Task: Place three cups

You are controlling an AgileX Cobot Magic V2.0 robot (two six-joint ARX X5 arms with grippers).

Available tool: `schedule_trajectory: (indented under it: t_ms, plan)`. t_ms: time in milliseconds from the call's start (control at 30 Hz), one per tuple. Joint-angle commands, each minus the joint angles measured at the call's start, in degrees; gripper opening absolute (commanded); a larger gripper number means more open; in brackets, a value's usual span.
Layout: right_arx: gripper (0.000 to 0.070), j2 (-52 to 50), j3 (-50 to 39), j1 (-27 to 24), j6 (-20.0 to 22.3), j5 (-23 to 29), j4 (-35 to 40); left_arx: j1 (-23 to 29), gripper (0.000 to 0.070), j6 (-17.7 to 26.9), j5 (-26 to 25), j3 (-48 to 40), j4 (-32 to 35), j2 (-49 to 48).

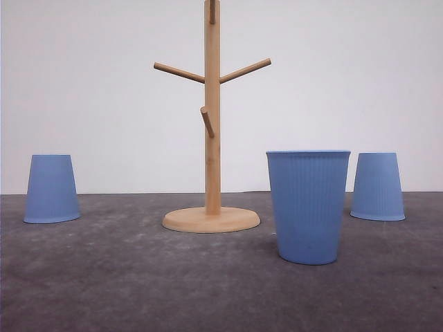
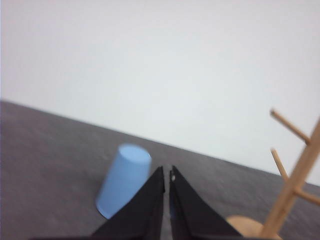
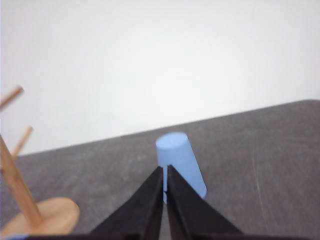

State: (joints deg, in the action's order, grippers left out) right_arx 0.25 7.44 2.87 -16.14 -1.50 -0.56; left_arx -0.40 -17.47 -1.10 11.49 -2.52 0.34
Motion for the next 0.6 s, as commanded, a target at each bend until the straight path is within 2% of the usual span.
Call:
schedule_trajectory:
  t_ms: [0,100,300,433,567]
  plan:
    - [0.0007,0.02,3.82,0.00,-1.36,0.00,-2.91,0.02,0.0003,2.12,2.08,3.80,-4.39,0.61]
    - [0.0007,1.41,9.79,-0.02,-0.74,-0.02,-11.23,0.02,0.0003,2.47,4.39,10.41,-13.68,3.03]
    - [0.0007,8.16,20.09,0.00,4.07,-1.95,-27.73,0.02,0.0003,3.42,4.06,22.17,-31.74,12.10]
    - [0.0007,14.27,24.13,0.00,9.71,-4.93,-33.90,0.02,0.0003,7.51,1.00,27.51,-40.25,18.99]
    - [0.0007,19.38,24.89,0.00,14.62,-8.63,-34.14,0.02,0.0003,12.70,-5.76,30.44,-43.83,25.22]
